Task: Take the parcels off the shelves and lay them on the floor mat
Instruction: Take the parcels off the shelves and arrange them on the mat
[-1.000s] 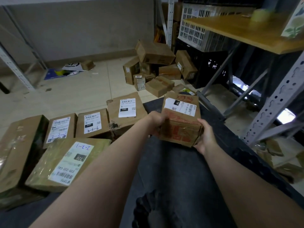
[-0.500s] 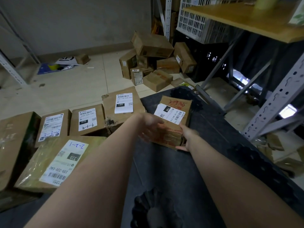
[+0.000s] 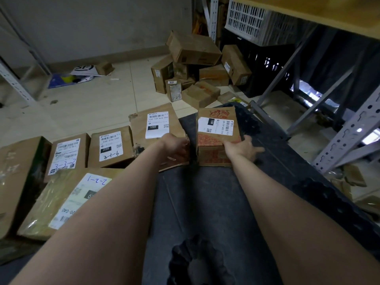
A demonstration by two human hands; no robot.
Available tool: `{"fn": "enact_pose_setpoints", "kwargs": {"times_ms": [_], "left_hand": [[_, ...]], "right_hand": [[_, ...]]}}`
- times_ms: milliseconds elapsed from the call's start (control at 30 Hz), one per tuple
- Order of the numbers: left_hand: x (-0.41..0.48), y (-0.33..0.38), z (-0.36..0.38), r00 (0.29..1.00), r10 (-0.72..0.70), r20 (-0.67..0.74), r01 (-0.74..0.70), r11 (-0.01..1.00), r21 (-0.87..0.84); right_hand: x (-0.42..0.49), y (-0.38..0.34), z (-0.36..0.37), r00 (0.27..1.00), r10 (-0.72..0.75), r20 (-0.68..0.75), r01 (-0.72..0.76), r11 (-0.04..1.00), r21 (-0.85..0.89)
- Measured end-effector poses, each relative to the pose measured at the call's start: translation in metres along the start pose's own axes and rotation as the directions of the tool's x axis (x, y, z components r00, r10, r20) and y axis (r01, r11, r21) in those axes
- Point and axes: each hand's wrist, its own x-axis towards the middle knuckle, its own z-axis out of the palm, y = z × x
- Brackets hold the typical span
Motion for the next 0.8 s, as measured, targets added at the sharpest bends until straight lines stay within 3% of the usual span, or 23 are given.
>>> {"fn": "enact_pose_setpoints", "kwargs": {"times_ms": [67,233,367,533,633,800], "left_hand": [[0.000,0.001,-0.004,0.999,0.024,-0.048,-0.029,0.994,-0.104],[0.004,0.003,-0.002,0.974,0.074,-0.212,-0.149,0.920,-0.363],[0.012,0.000,-0.002,0.944,0.121,-0.308,-0.197,0.953,-0.229],[0.014,0.001,-0.006,0.906,0.147,-0.397,-0.239,0.952,-0.193],[0.014,-0.001,-0.005,0.900,0.152,-0.408,-0.242,0.954,-0.178],[0.011,0.001,0.000,0.919,0.129,-0.372,-0.213,0.957,-0.195]], "right_hand": [[-0.003,-0.002,0.003,0.999,0.034,-0.014,-0.035,0.996,-0.077],[0.000,0.001,0.009,0.934,0.285,0.214,-0.340,0.891,0.301],[0.006,-0.003,0.019,0.960,0.187,0.209,-0.252,0.904,0.346],[0.004,-0.001,0.033,0.989,-0.062,0.135,0.037,0.982,0.183],[0.001,0.004,0.038,0.979,-0.070,0.192,0.030,0.978,0.205],[0.003,0.010,0.031,0.930,-0.021,0.367,-0.115,0.931,0.346]]}}
